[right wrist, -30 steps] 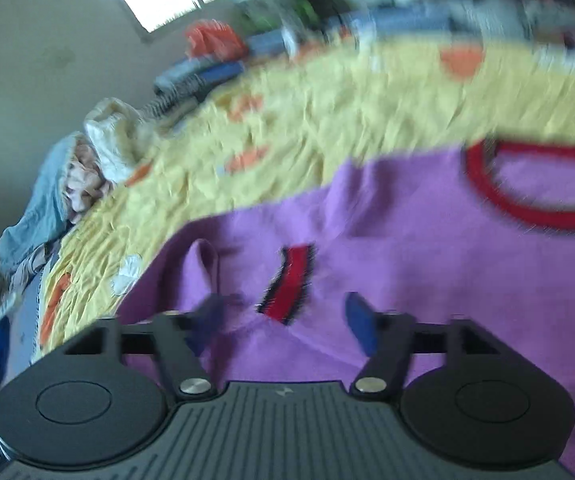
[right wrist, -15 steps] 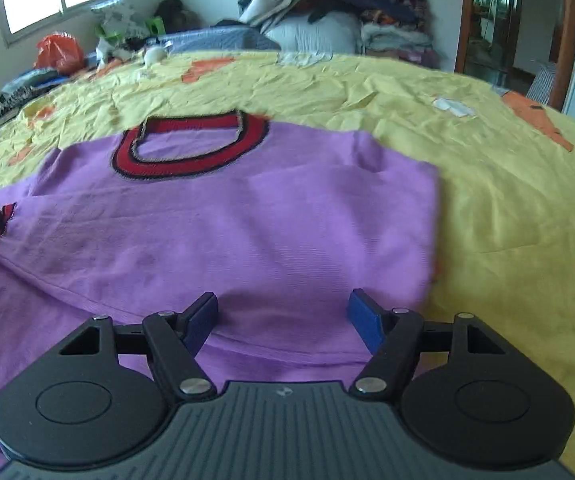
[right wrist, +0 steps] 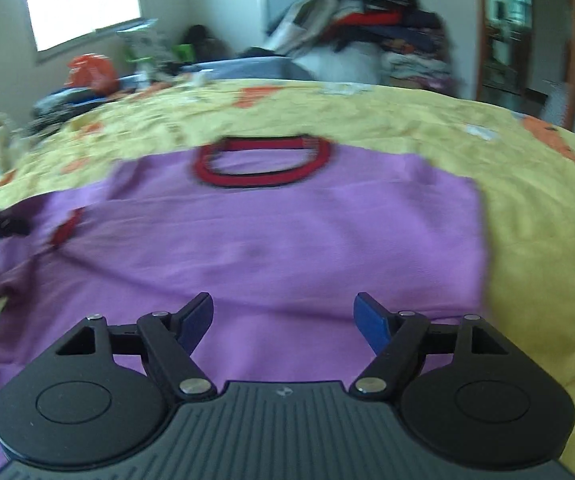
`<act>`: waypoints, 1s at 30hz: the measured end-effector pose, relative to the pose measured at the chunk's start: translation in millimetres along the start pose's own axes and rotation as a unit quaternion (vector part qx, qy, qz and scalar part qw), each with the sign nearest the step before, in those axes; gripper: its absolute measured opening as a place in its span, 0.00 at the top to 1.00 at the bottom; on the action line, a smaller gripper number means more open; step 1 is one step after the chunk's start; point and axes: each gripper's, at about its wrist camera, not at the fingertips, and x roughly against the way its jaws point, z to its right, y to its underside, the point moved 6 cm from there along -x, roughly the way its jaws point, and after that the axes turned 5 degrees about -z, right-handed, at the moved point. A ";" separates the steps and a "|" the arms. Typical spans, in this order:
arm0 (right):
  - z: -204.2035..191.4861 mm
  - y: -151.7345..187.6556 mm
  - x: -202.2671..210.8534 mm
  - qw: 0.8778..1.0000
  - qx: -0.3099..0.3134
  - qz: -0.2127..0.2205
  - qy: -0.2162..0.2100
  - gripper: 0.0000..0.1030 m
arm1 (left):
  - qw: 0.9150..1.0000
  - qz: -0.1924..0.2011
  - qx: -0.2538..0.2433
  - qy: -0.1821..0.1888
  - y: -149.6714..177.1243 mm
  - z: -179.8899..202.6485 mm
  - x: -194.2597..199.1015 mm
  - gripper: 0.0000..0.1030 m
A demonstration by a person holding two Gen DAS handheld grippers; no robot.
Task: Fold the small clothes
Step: 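Grasp the other sleeve's red-striped cuff with the left gripper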
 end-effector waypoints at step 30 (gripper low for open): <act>-23.0 35.2 6.3 0.993 -0.047 0.103 -0.030 0.21 | 0.994 0.037 -0.054 0.085 68.6 -12.6 12.7 0.41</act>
